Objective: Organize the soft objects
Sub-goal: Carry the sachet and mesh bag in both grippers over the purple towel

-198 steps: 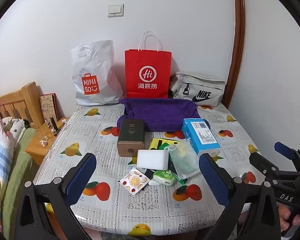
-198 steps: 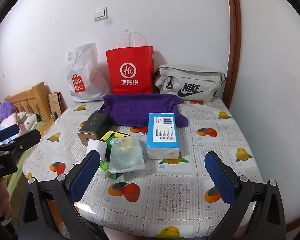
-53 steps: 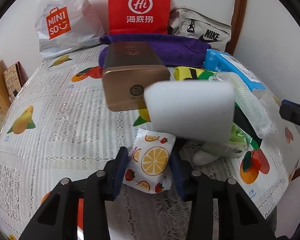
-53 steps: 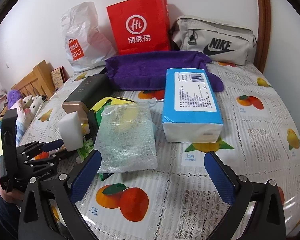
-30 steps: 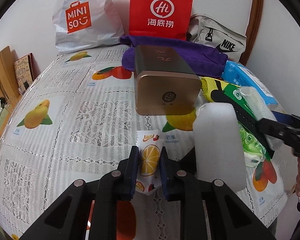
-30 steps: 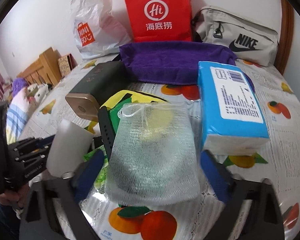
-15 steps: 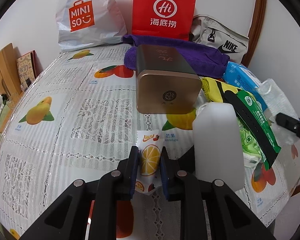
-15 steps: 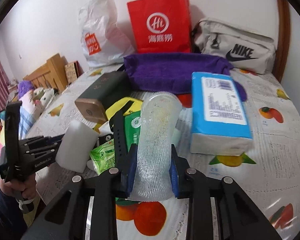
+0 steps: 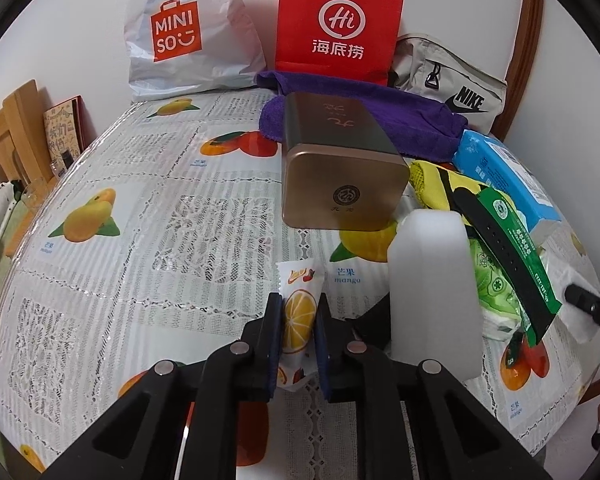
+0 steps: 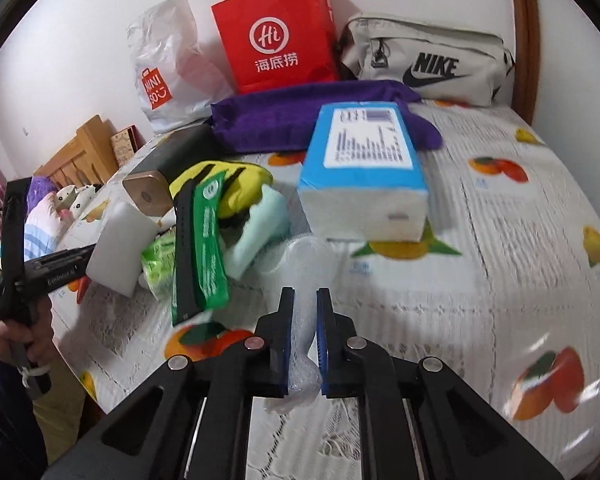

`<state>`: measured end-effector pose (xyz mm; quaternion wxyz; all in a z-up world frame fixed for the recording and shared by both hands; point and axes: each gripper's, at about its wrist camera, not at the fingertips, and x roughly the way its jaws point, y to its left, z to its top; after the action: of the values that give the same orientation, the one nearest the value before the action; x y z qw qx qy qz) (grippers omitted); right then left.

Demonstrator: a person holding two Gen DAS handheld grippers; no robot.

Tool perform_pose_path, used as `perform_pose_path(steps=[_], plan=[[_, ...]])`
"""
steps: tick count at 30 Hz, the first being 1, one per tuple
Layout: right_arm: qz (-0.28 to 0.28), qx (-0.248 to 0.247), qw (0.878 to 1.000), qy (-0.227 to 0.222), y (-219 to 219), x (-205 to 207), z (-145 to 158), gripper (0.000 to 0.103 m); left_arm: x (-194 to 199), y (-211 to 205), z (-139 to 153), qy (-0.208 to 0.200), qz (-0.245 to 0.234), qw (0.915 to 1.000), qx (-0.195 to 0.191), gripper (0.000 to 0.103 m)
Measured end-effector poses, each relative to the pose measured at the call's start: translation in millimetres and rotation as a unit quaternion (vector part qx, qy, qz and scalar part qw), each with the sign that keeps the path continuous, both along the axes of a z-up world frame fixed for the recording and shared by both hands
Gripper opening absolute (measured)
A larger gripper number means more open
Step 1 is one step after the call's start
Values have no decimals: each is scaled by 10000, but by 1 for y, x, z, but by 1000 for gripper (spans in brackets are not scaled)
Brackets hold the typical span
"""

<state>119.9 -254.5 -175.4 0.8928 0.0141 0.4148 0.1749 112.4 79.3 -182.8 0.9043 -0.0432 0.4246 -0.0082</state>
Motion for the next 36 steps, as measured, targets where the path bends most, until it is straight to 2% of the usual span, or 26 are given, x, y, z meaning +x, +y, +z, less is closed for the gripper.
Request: perform_pose_path(steps=[6,18,24,28,36], plan=[[27,0,10000,-62,-7,-4,4,8,1,3,9,-16,55,10000,-8,12],[23,125,9988,-466,-18,0,52,8,9,2,56,-283,33,9996,87,12],[31,112,9977,-671,-18,25,77,8,34,-4,82,-387,-32,9990,217,12],[73,65,9969,-787,-15,46,90,8,52,-9,95,-465,-103,9988,143,12],[124,86,9958,-899,-5,102,109,8,96,-15,111,-475,-194,9986,133,12]])
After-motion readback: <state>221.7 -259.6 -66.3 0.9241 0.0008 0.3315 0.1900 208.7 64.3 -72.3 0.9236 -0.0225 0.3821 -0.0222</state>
